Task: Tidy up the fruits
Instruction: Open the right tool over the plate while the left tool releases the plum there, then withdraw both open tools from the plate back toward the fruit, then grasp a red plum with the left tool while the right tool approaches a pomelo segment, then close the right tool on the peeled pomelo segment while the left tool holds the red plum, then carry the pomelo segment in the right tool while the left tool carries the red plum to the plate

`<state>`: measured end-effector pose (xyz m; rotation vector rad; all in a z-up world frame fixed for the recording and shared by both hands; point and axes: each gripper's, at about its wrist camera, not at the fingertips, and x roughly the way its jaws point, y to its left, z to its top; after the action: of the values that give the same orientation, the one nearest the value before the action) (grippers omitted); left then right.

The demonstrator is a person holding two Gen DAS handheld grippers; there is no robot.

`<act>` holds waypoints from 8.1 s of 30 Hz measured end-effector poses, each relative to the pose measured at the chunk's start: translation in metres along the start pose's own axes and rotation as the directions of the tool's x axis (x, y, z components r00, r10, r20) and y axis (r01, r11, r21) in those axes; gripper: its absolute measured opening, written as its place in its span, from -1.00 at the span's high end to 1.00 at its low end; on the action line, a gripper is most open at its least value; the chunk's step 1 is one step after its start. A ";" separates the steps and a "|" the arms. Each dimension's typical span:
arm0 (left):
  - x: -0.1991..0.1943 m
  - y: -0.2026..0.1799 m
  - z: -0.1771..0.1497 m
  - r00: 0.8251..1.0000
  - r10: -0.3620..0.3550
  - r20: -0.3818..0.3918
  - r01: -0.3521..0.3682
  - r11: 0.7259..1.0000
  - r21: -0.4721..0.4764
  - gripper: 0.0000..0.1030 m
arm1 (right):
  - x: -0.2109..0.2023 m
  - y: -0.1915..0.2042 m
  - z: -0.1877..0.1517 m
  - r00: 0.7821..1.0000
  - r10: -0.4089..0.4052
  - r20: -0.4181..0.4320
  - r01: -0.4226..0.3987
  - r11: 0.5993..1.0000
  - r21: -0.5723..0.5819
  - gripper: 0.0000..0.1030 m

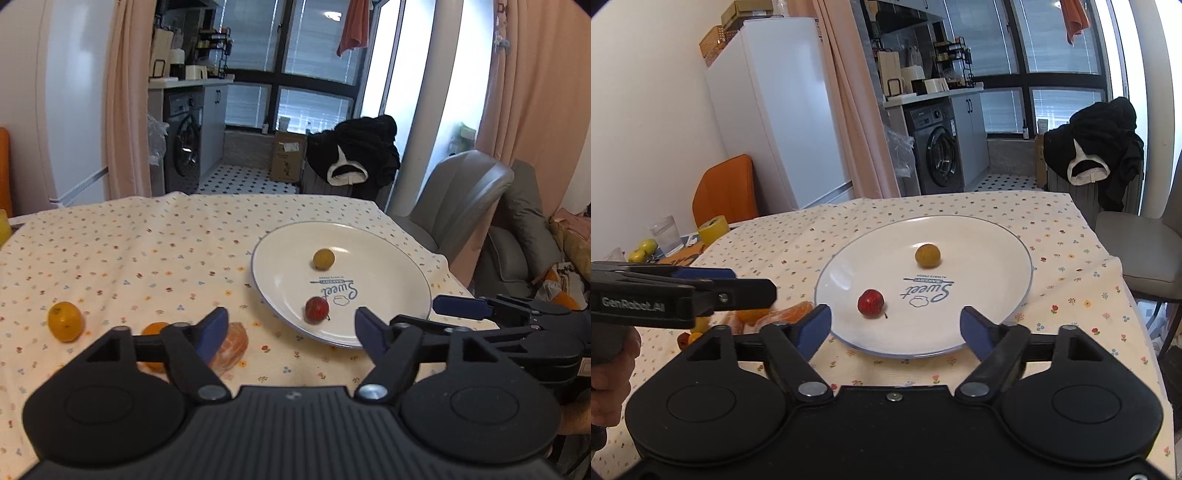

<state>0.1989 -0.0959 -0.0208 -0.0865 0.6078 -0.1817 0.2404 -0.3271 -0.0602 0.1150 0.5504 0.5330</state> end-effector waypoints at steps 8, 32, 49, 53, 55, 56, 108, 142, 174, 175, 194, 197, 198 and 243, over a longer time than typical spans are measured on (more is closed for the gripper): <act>-0.023 0.008 -0.006 0.999 0.029 0.027 -0.028 0.998 -0.052 -0.64 | -0.017 0.010 0.001 0.998 0.006 0.057 -0.005 1.000 -0.015 -1.00; -0.087 0.048 -0.034 0.986 0.141 0.087 -0.130 0.985 -0.117 -0.79 | -0.033 0.049 -0.007 0.993 -0.006 0.121 0.011 0.999 -0.041 -1.00; -0.111 0.074 -0.055 0.977 0.205 0.052 -0.194 0.966 -0.169 -0.79 | -0.038 0.057 -0.012 0.990 0.081 0.112 -0.075 0.995 -0.061 -1.00; -0.113 0.081 -0.059 0.977 0.209 0.040 -0.197 0.961 -0.195 -0.80 | -0.036 0.061 -0.015 0.990 0.095 0.106 -0.087 0.993 -0.078 -1.00; -0.112 0.084 -0.060 0.978 0.209 0.028 -0.199 0.959 -0.202 -0.86 | -0.034 0.064 -0.016 0.990 0.105 0.099 -0.097 0.992 -0.085 -1.00; -0.112 0.084 -0.061 0.976 0.215 0.026 -0.206 0.958 -0.201 -0.89 | -0.033 0.066 -0.016 0.990 0.109 0.094 -0.101 0.991 -0.088 -1.00; -0.042 0.132 -0.080 0.971 0.218 -0.098 -0.234 0.947 -0.218 0.36 | 0.064 0.093 -0.012 0.964 0.215 -0.155 -0.231 0.969 -0.089 -0.48; -0.043 0.148 -0.073 0.976 0.207 -0.062 -0.216 0.944 -0.250 0.57 | 0.101 0.127 -0.012 0.975 0.082 -0.205 -0.142 0.943 -0.302 -0.11; -0.056 0.156 -0.075 0.975 0.219 -0.038 -0.221 0.937 -0.270 0.59 | 0.119 0.138 -0.012 0.964 0.112 -0.240 -0.203 0.893 -0.402 -0.57; -0.056 0.157 -0.075 0.975 0.221 -0.038 -0.223 0.937 -0.269 0.59 | 0.119 0.138 -0.012 0.964 0.114 -0.240 -0.205 0.891 -0.404 -0.57; -0.070 0.145 -0.065 0.977 0.212 0.010 -0.203 0.947 -0.249 0.59 | 0.093 0.137 -0.009 0.961 0.152 -0.231 -0.234 0.895 -0.381 -0.26; -0.070 0.138 -0.059 0.979 0.204 0.021 -0.194 0.953 -0.232 0.59 | 0.086 0.132 -0.004 0.967 0.147 -0.209 -0.218 0.901 -0.375 -0.26; -0.069 0.136 -0.057 0.979 0.200 0.026 -0.190 0.956 -0.225 0.59 | 0.083 0.130 -0.002 0.969 0.146 -0.201 -0.213 0.903 -0.373 -0.26; 0.002 0.037 0.006 0.997 0.016 0.069 -0.014 0.999 -0.031 0.59 | 0.030 -0.002 0.026 0.994 -0.107 -0.010 0.102 0.967 -0.233 -0.26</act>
<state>0.2092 -0.0598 -0.0214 -0.1173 0.5419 -0.1545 0.2767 -0.3129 -0.0529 -0.1424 0.5088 0.4927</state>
